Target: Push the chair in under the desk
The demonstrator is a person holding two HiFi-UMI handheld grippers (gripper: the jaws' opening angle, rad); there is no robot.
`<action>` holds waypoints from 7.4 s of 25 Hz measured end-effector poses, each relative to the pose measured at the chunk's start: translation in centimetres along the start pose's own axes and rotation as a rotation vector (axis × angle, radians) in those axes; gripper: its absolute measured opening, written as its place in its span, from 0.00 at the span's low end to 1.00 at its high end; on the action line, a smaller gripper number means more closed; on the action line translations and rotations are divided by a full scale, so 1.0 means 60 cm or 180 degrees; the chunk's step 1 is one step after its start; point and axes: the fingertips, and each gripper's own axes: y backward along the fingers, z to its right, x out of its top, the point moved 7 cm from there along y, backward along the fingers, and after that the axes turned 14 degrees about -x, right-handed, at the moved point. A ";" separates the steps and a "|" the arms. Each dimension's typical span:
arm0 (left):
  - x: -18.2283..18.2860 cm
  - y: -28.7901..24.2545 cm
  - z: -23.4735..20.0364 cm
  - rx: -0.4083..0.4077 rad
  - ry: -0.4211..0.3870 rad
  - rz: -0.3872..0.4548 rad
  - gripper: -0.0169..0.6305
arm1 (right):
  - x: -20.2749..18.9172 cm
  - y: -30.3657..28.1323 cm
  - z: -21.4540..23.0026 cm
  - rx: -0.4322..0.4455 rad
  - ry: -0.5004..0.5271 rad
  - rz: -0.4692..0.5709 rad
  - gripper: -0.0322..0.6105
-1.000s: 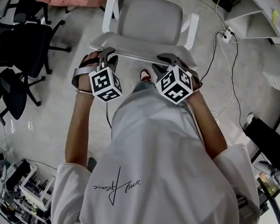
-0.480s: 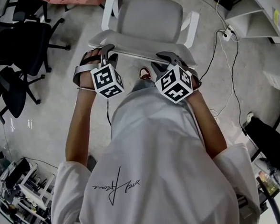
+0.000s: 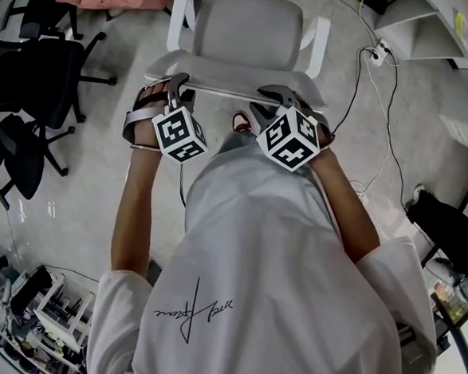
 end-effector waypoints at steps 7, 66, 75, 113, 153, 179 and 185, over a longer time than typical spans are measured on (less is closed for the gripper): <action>0.008 -0.003 -0.001 0.0015 -0.0021 -0.0012 0.24 | -0.002 -0.001 0.004 -0.0018 -0.0003 -0.0006 0.26; 0.070 -0.069 -0.051 0.0058 -0.0105 -0.0225 0.27 | -0.023 -0.013 0.066 -0.0095 -0.0165 -0.0057 0.26; 0.079 -0.074 -0.051 0.0099 -0.0146 -0.0229 0.27 | -0.032 -0.011 0.072 -0.0097 -0.0182 -0.0051 0.26; 0.241 -0.104 -0.049 0.0102 -0.0695 0.0072 0.26 | -0.149 0.046 0.174 -0.0370 -0.0403 -0.0153 0.27; 0.456 -0.164 -0.108 0.0115 -0.1219 0.0310 0.26 | -0.286 0.083 0.328 -0.0716 -0.0675 -0.0178 0.28; 0.586 -0.203 -0.168 0.0126 -0.1516 0.0511 0.26 | -0.354 0.091 0.449 -0.0860 -0.0792 -0.0207 0.28; 0.620 -0.214 -0.191 0.0123 -0.1535 0.0515 0.26 | -0.367 0.090 0.486 -0.0896 -0.0809 -0.0202 0.28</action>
